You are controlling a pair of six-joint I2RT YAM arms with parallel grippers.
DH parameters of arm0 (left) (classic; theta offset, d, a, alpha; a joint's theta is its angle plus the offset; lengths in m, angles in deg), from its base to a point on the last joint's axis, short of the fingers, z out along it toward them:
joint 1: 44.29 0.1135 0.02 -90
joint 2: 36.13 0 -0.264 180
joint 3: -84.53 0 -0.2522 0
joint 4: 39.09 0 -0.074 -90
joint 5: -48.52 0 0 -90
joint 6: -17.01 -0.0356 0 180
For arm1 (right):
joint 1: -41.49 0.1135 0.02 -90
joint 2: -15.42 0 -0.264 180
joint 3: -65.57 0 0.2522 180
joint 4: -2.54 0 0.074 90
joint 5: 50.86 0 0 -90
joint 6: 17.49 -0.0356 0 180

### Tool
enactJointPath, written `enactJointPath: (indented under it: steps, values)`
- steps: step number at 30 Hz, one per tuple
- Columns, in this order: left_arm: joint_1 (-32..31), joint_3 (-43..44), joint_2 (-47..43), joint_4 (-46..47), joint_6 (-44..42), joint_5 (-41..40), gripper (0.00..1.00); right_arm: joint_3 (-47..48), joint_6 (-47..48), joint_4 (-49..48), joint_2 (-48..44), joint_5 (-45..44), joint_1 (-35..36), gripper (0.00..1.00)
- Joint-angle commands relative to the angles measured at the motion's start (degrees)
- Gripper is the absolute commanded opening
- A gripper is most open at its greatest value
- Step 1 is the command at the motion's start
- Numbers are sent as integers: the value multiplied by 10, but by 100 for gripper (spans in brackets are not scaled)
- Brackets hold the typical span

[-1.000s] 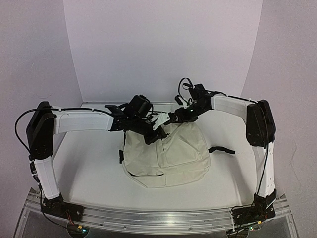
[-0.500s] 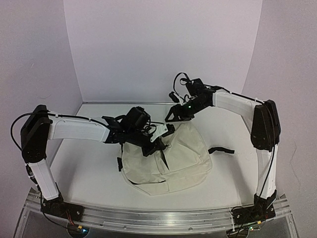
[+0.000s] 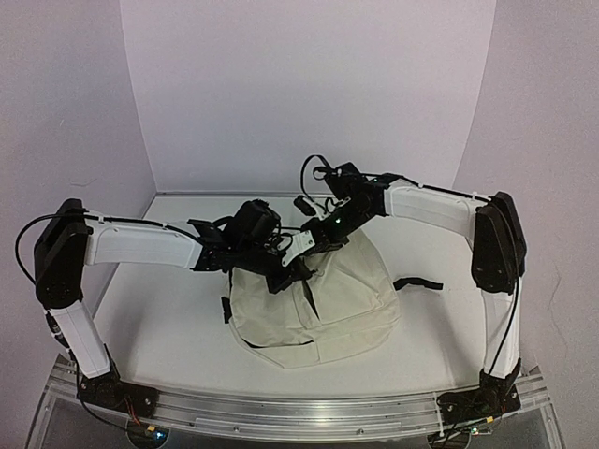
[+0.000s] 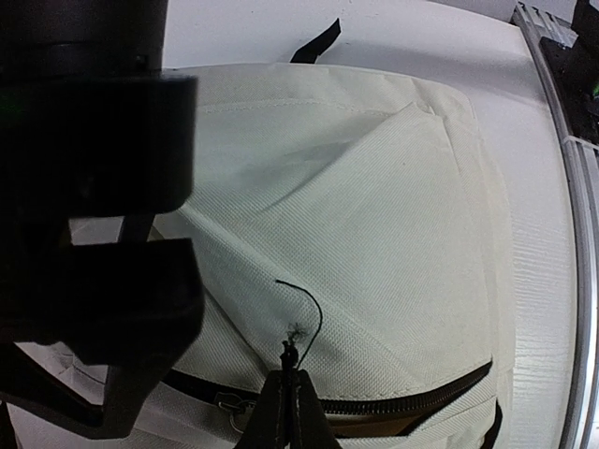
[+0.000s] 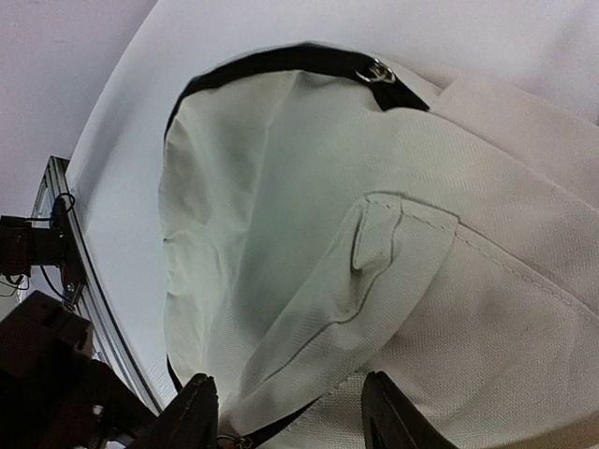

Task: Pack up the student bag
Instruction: Zip the student bag at the center of the board.

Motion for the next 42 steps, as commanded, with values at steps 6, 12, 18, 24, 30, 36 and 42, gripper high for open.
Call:
enactJointPath:
  steps: [6,12,18,24,30,36,42]
  values:
    - [-2,-3,-26,15,-2,6,0,-5,-9,4,-7,-61,2,59]
    - [-2,7,-20,10,-8,2,0,10,-47,4,38,44,2,55]
    - [-3,15,-14,8,-11,-1,0,38,-92,-11,67,107,2,44]
    - [-5,24,-12,-11,-4,6,0,76,-98,-11,77,84,-5,7]
    - [-30,26,-10,-28,1,-2,0,99,-106,-15,84,46,-36,0]
    - [-84,33,10,-41,10,-13,0,119,-120,-26,95,31,-58,0]
    - [-125,33,27,-62,23,-19,0,144,-126,-34,105,20,-66,0]
